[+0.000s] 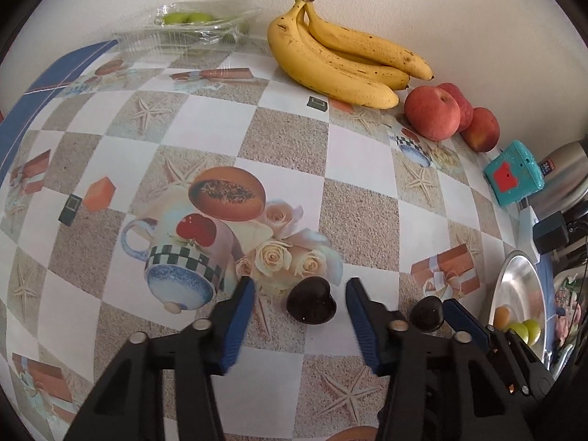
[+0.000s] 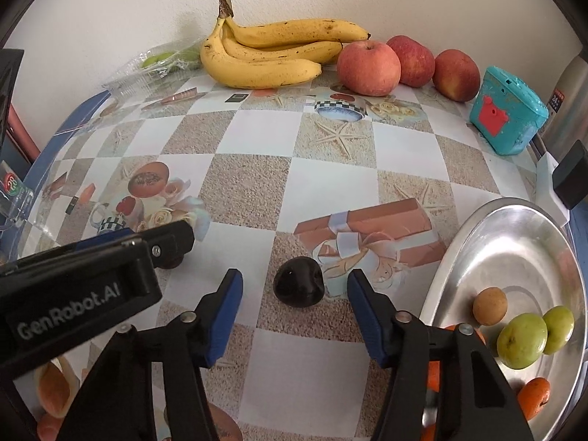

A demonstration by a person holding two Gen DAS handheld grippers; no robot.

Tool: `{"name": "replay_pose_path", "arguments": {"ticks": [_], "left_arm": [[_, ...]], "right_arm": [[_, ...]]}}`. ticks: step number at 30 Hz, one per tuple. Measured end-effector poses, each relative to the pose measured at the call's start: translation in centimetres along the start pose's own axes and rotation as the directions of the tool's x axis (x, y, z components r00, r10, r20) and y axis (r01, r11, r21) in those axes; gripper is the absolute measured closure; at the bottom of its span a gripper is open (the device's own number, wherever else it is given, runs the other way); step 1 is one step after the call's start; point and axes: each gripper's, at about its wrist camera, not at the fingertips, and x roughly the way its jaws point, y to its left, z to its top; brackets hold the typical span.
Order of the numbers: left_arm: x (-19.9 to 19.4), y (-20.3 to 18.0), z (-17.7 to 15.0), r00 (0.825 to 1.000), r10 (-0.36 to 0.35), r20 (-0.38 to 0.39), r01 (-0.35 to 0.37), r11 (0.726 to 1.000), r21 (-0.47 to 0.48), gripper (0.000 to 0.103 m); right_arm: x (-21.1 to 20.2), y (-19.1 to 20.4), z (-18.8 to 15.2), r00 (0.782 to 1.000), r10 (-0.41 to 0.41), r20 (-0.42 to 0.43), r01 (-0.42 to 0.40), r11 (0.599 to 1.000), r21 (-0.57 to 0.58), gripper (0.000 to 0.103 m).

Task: Organize fruits
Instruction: 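Close the left gripper on a dark plum while the right gripper closes on another plum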

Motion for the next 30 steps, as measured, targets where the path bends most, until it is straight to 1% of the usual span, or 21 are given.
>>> {"name": "replay_pose_path", "arguments": {"ticks": [1, 3, 4, 6, 8, 11, 15, 19, 23, 30], "left_arm": [[0.0, 0.0, 0.0, 1.000, -0.001, -0.003, 0.001, 1.000, 0.001, 0.057], [0.0, -0.1, 0.0, 1.000, 0.003, -0.006, -0.003, 1.000, 0.003, 0.061], [0.0, -0.1, 0.0, 1.000, 0.000, -0.008, 0.000, 1.000, 0.002, 0.063], [0.0, -0.1, 0.0, 1.000, -0.010, -0.013, 0.010, 1.000, -0.005, 0.067], [0.0, -0.1, 0.0, 1.000, -0.014, -0.017, 0.013, 1.000, -0.005, 0.069], [-0.1, -0.3, 0.0, 1.000, -0.014, -0.018, 0.014, 1.000, -0.004, 0.071], [-0.2, -0.2, 0.1, 1.000, -0.021, -0.015, 0.021, 1.000, -0.010, 0.073], [-0.6, 0.0, 0.3, 1.000, -0.029, -0.011, 0.028, 0.999, -0.022, 0.075], [-1.2, 0.1, 0.5, 0.999, -0.033, 0.002, 0.033, 0.999, -0.027, 0.075], [-2.4, 0.1, 0.8, 0.999, -0.042, 0.025, 0.043, 0.999, -0.029, 0.075]], "right_arm": [[0.0, 0.0, 0.0, 1.000, -0.005, 0.001, 0.005, 1.000, -0.002, 0.045], [0.0, -0.1, 0.0, 1.000, -0.016, 0.007, 0.016, 1.000, 0.004, 0.051], [0.0, -0.2, 0.0, 1.000, -0.018, 0.008, 0.018, 1.000, 0.007, 0.052], [0.0, -0.2, 0.1, 1.000, -0.026, 0.010, 0.026, 1.000, 0.007, 0.058], [-0.1, -0.4, 0.0, 0.999, -0.034, 0.014, 0.034, 0.999, 0.013, 0.062], [-0.1, -0.5, 0.0, 1.000, -0.023, 0.013, 0.023, 1.000, 0.015, 0.066], [-0.2, -0.2, 0.1, 1.000, -0.011, 0.013, 0.011, 1.000, 0.004, 0.074], [-0.4, -0.1, 0.0, 1.000, -0.005, 0.013, 0.005, 1.000, 0.003, 0.075], [-0.8, -0.1, 0.0, 1.000, 0.020, 0.019, -0.020, 1.000, 0.009, 0.075], [-2.7, -0.5, 0.6, 0.997, 0.049, 0.057, -0.051, 0.998, 0.031, 0.076]]}}
